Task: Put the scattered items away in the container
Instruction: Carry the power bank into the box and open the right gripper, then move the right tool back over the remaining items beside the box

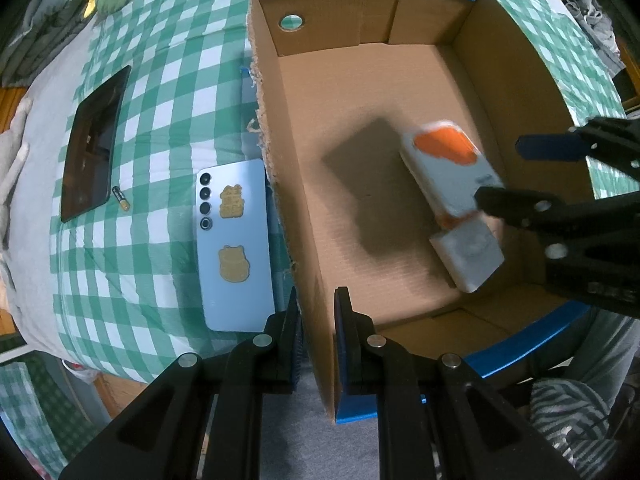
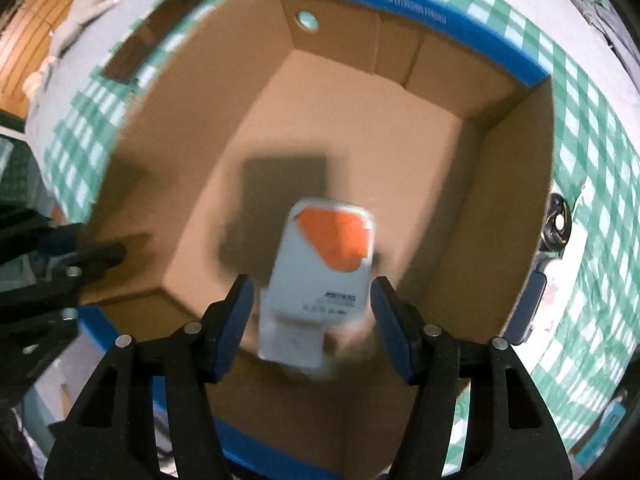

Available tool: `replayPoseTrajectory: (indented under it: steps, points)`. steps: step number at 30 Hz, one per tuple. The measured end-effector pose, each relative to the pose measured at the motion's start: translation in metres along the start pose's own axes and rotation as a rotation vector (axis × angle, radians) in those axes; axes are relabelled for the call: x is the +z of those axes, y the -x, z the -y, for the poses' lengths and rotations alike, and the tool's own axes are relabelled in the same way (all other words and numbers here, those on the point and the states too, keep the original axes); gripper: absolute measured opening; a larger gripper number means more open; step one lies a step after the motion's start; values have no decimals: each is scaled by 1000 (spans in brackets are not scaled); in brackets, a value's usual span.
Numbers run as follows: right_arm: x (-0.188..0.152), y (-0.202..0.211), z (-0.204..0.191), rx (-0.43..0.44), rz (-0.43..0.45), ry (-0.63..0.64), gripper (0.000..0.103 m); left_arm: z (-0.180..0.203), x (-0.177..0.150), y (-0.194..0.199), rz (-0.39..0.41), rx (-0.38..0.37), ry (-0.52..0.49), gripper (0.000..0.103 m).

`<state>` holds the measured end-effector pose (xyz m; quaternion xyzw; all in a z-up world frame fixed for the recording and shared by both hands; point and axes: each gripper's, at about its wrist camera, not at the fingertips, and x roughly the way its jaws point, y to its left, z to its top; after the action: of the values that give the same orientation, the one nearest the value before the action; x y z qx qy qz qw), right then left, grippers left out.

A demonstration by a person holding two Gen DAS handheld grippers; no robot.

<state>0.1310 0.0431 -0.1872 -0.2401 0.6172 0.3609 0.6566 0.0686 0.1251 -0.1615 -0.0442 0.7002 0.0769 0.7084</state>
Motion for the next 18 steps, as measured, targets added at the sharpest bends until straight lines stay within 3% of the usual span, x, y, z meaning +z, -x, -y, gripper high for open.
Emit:
replayPoseTrajectory:
  steps: [18]
  points:
    - [-24, 70, 33, -39, 76, -24, 63, 0, 0, 0, 5, 4, -5, 13]
